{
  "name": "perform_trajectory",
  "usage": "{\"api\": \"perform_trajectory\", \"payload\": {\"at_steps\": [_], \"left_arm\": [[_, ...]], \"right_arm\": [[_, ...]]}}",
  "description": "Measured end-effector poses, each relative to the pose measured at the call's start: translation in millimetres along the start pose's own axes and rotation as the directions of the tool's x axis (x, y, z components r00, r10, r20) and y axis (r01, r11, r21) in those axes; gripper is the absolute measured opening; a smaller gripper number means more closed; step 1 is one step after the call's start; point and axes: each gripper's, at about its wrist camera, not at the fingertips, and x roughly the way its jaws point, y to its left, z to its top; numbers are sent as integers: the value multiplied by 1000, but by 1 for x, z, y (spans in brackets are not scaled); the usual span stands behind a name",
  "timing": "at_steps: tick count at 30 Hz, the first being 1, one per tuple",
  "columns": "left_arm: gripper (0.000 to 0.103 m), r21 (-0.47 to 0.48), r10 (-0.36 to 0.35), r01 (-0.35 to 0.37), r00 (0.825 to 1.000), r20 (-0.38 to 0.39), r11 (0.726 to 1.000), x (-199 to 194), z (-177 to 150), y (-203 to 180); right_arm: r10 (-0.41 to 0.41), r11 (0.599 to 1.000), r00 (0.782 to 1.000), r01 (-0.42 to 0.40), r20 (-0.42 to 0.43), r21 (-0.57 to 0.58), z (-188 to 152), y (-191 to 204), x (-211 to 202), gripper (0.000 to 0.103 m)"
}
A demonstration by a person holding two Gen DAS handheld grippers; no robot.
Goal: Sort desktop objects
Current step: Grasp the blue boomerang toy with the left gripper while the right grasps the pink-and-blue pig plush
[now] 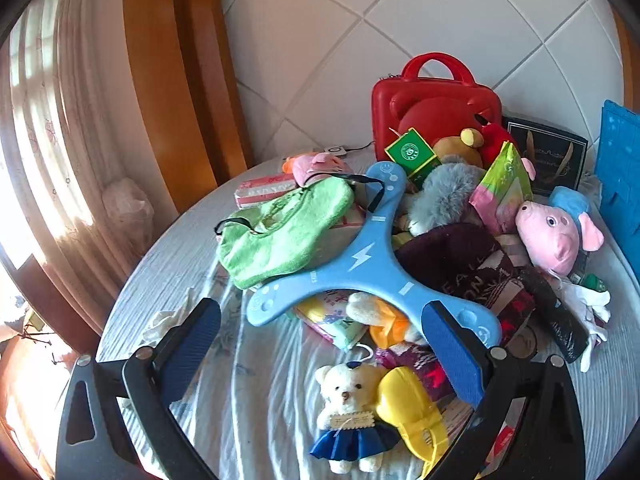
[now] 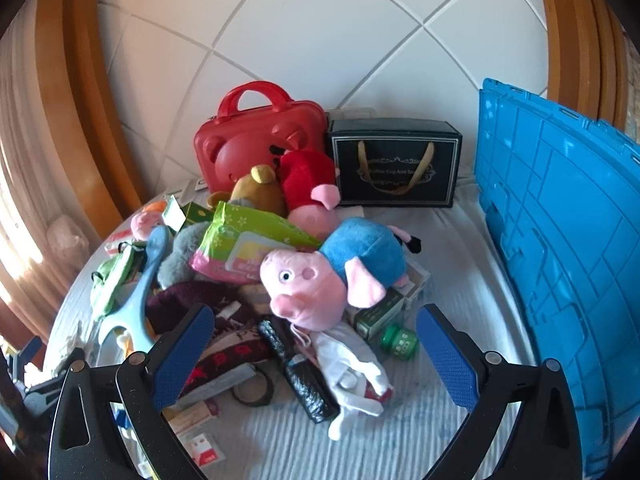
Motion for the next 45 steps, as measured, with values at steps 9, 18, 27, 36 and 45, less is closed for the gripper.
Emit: {"api": "perform_trajectory", "payload": {"at_steps": [9, 18, 27, 36, 45], "left_arm": [[102, 4, -51, 52, 992, -116, 999, 45, 17, -55], [102, -54, 2, -19, 956, -292, 998, 109, 16, -58], [102, -33, -5, -5, 956, -294, 999, 120, 11, -56], [102, -17, -15, 10, 951, -310, 1000, 129, 13, -53], [56, -19, -85, 84, 941, -328, 996, 143, 8, -49]], "right_arm": [[6, 1000, 999, -6, -50, -3, 7, -13, 24, 103], [64, 998, 989, -61, -137, 22, 12, -21, 65, 103], [138, 964, 946, -60, -294, 257, 13, -21, 158, 103], [111, 750, 949, 113, -293, 652, 7, -60, 216, 103], [116, 857, 953, 46, -279, 513, 14, -46, 233, 80]]}}
